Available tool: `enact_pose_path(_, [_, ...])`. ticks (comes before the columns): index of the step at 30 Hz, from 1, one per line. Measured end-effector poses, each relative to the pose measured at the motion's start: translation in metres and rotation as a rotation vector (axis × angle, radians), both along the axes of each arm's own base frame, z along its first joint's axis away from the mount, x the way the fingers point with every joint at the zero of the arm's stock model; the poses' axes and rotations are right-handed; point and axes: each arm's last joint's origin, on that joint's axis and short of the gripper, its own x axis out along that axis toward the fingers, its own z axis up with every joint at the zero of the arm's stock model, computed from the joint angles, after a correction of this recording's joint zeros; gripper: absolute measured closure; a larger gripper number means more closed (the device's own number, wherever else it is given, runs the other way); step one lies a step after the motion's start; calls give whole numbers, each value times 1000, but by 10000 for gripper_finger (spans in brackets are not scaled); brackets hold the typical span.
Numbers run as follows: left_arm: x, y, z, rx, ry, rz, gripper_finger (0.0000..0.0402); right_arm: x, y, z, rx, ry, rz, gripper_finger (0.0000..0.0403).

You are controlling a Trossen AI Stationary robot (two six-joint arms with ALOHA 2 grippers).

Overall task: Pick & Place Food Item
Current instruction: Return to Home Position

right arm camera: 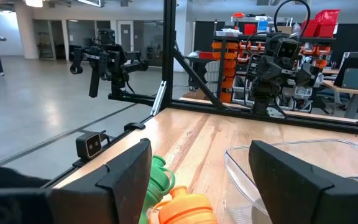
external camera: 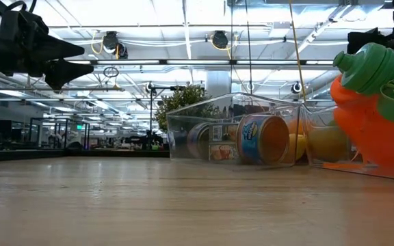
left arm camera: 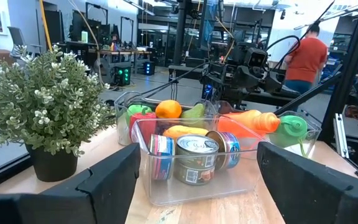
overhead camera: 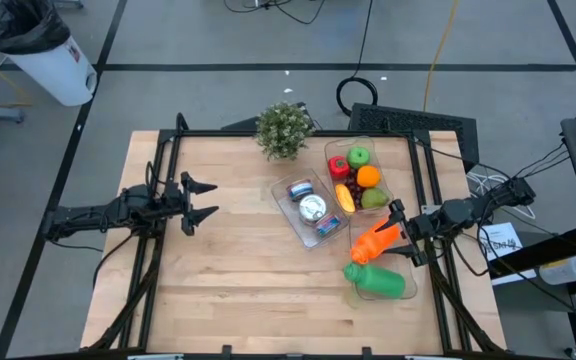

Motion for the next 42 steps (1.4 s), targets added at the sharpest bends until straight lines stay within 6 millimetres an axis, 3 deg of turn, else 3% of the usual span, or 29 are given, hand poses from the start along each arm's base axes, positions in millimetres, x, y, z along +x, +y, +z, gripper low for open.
enact_pose_path(13, [0, 0, 0, 0, -1, 0, 96, 0, 0, 0, 0, 0, 0, 149])
enact_pose_path(33, [0, 0, 0, 0, -1, 0, 73, 0, 0, 0, 0, 0, 0, 149])
enact_pose_path(42, [0, 0, 0, 0, -2, 0, 87, 0, 0, 0, 0, 0, 0, 149])
